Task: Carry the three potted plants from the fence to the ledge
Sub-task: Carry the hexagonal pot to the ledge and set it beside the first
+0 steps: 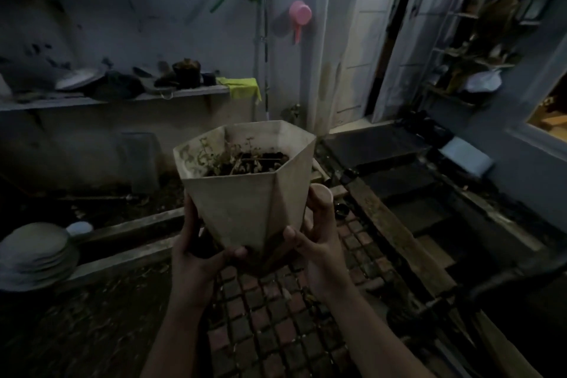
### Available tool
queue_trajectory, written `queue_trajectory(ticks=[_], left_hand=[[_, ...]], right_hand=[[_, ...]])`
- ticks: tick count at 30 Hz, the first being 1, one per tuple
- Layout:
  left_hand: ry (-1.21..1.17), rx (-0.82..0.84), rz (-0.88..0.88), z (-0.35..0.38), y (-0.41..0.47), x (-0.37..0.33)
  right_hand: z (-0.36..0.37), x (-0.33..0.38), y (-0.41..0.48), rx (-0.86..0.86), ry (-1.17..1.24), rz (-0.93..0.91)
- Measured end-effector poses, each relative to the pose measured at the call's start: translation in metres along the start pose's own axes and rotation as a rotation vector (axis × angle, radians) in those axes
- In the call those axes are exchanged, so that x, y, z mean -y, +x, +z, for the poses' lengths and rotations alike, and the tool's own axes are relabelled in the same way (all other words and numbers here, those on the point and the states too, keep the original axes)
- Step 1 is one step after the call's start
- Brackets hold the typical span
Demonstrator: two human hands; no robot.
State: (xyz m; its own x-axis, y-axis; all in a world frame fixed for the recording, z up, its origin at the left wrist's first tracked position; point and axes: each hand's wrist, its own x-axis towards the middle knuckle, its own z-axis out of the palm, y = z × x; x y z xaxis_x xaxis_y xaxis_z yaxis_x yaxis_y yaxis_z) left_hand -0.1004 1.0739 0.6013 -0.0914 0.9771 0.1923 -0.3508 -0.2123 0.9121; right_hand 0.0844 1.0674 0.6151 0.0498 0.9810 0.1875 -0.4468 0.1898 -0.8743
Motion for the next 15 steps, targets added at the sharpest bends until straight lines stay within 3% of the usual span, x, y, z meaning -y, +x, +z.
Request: queue_trajectory(ticks=[10, 15], left_hand=[[0.134, 0.006, -0.011, 0.021, 0.138, 0.081], [0.316, -0.002, -0.024, 0.042, 0.220, 0.124]], right_hand=[[-0.056, -0.061, 0.148, -0.106, -0.017, 0.055], [-0.102, -0.099, 0.242, -0.116, 0.017, 0.113]])
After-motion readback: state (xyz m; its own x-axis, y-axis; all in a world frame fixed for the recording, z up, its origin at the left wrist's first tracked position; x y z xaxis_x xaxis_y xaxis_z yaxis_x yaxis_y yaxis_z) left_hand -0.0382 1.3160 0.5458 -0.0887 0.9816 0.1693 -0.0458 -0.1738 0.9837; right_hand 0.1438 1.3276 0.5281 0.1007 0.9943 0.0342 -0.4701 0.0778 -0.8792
